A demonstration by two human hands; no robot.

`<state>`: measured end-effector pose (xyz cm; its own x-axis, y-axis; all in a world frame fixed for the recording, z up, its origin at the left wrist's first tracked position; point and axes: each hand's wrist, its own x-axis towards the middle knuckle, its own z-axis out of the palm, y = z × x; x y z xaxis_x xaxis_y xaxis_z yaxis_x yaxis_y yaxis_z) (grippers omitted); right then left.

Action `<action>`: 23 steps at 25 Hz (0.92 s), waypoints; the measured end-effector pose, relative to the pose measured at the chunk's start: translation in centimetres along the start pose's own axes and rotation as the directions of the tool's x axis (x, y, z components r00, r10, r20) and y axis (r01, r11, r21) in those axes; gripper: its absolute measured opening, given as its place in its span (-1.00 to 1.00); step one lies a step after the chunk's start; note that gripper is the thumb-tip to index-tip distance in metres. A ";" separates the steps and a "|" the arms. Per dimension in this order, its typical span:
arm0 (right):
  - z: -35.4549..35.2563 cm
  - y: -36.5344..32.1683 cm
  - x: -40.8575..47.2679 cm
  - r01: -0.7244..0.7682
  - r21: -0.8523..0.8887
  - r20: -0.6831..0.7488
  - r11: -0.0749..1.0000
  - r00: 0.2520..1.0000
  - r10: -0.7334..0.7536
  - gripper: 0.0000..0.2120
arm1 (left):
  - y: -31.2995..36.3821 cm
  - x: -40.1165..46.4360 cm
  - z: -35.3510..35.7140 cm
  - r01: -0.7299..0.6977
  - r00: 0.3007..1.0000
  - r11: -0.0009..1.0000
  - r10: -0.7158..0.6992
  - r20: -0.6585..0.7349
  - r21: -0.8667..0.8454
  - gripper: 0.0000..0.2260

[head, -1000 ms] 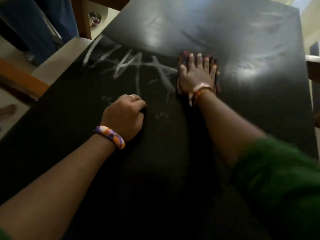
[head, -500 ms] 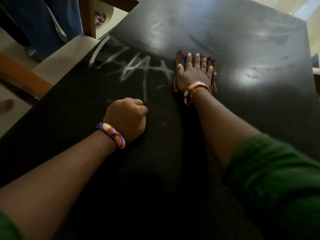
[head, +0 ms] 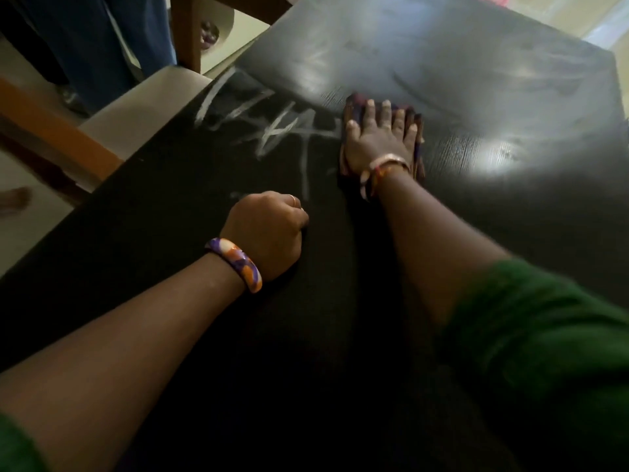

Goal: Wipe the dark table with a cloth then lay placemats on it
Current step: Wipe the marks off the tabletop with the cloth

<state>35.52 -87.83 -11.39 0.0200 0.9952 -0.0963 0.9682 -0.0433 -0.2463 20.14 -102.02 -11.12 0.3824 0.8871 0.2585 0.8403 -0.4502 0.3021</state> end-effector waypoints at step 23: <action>5.3 -13.9 -13.5 0.253 -0.071 0.057 0.965 0.967 -0.250 -0.46 | -16.7 -1.9 -5.7 0.560 0.822 0.822 -0.537 0.189 -0.102 -0.67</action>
<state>20.47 -101.16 -11.73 -0.2364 0.9678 -0.0862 0.9569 0.2165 -0.1938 3.19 -96.81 -11.44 -0.0639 0.9904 -0.1228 0.8659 0.1162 0.4865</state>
